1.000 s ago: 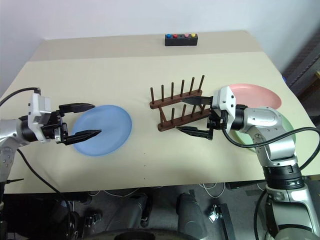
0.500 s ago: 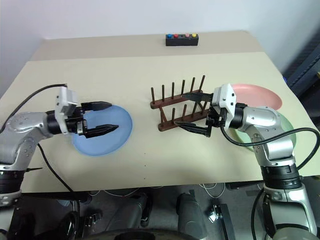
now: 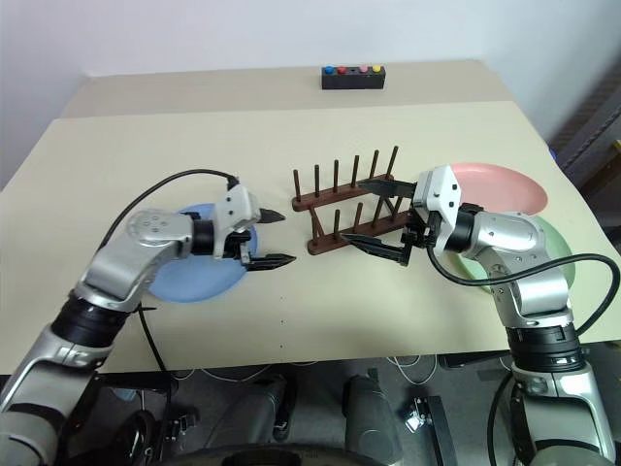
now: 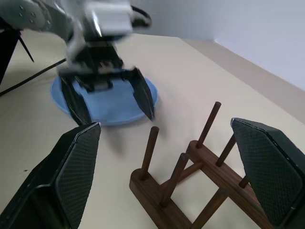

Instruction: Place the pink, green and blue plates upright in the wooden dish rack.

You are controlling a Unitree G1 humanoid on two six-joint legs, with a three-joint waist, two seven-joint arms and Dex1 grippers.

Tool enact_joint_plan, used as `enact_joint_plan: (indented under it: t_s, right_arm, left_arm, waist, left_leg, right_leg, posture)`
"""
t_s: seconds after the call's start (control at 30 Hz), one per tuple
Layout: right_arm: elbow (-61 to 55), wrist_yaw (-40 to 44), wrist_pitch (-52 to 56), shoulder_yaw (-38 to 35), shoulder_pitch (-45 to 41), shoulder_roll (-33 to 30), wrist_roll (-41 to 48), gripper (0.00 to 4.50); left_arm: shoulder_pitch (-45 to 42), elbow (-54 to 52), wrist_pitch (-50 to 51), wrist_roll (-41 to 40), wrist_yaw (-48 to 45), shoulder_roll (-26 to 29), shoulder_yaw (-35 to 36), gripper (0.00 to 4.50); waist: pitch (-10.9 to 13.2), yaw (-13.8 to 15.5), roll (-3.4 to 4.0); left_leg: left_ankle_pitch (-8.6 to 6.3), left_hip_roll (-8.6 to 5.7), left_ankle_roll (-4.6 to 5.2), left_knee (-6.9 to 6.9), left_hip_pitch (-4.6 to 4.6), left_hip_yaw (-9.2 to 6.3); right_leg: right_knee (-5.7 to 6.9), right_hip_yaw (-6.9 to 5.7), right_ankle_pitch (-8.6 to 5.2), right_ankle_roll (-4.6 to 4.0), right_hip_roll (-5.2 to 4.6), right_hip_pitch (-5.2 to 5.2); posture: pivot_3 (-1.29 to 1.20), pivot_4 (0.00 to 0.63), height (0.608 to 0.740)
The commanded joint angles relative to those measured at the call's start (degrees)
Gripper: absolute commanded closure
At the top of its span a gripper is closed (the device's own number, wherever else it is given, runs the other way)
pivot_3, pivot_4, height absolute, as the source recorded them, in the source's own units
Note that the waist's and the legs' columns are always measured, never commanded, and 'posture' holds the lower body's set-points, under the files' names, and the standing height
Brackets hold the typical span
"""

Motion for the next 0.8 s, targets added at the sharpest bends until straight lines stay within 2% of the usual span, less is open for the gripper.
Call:
enact_joint_plan:
  t_s: [0.03,0.23,0.37,0.47,0.6,0.63,0.67,0.8]
  right_arm:
    - [-2.56,-0.52,-0.72,-2.08,0.56,-0.63,0.54,0.02]
    - [-3.84,-1.71,-0.35,-2.50,1.29,-0.71,0.50,0.02]
    - [-4.68,-2.35,-0.09,-3.00,1.72,-0.99,0.69,0.02]
    - [-5.18,-2.83,0.02,-3.36,2.10,-1.07,0.59,0.00]
    - [-5.43,-3.26,0.09,-3.77,2.14,-1.16,0.64,0.00]
    - [-5.36,-3.34,0.02,-3.88,2.10,-1.20,0.60,0.00]
    - [-5.22,-3.37,-0.12,-3.95,2.06,-1.25,0.50,0.00]
    - [-5.07,-3.55,-0.29,-4.36,2.12,-1.32,0.52,0.00]
  left_arm:
    - [-2.09,1.31,2.74,2.75,4.68,-4.63,-1.44,0.00]
    - [-2.66,4.52,3.75,5.74,7.65,-11.03,-4.15,0.00]
    - [-3.37,7.09,4.06,9.00,8.85,-12.40,-6.32,0.00]
    - [-3.90,8.52,5.76,9.04,8.98,-14.09,-6.04,0.92]
    - [-4.38,9.65,5.16,10.08,8.67,-15.14,-6.29,2.88]
    - [-4.48,9.71,5.21,9.85,8.46,-15.46,-6.04,3.49]
    - [-4.58,9.76,5.30,9.56,8.06,-15.66,-5.90,3.74]
    - [-5.78,10.81,3.45,9.22,6.41,-15.50,-4.65,3.72]
  waist:
    - [0.00,-0.04,0.00]
    - [0.00,-0.08,0.00]
    - [0.00,-0.08,0.00]
    - [-0.01,0.02,-0.01]
    - [-0.01,0.00,-0.02]
    - [-0.01,-0.03,-0.02]
    - [-0.01,-0.05,-0.02]
    - [-0.01,-0.02,-0.01]
  left_leg:
    - [0.00,0.00,0.00,0.00,0.00,0.00]
    - [0.08,0.01,-0.13,0.00,0.01,-0.01]
    - [0.08,0.01,-0.13,0.00,0.01,0.00]
    - [0.08,0.00,-0.13,0.02,0.00,0.00]
    - [0.08,-0.01,-0.13,0.06,0.00,-0.01]
    - [0.08,-0.01,-0.13,0.06,0.00,-0.01]
    - [0.09,-0.01,-0.15,0.06,0.01,-0.01]
    - [0.12,-0.01,-0.20,0.05,0.00,-0.01]
  right_leg:
    - [0.00,0.00,0.00,0.00,0.00,0.00]
    - [0.04,0.00,0.00,0.01,0.01,-0.01]
    - [0.05,0.01,0.00,0.01,0.01,-0.01]
    - [0.05,0.01,0.00,0.01,0.01,-0.01]
    - [0.05,0.00,0.00,0.01,0.00,0.02]
    - [0.05,0.00,0.00,0.01,0.00,0.02]
    - [0.06,0.00,0.00,0.01,0.00,0.02]
    - [0.05,0.00,0.00,0.01,0.00,0.01]
  posture:
    - [0.00,0.150,0.740]
    - [0.00,0.150,0.740]
    - [0.00,0.150,0.740]
    - [0.00,0.150,0.740]
    - [0.00,0.150,0.740]
    - [0.00,0.150,0.740]
    - [0.00,0.150,0.740]
    - [0.00,0.150,0.740]
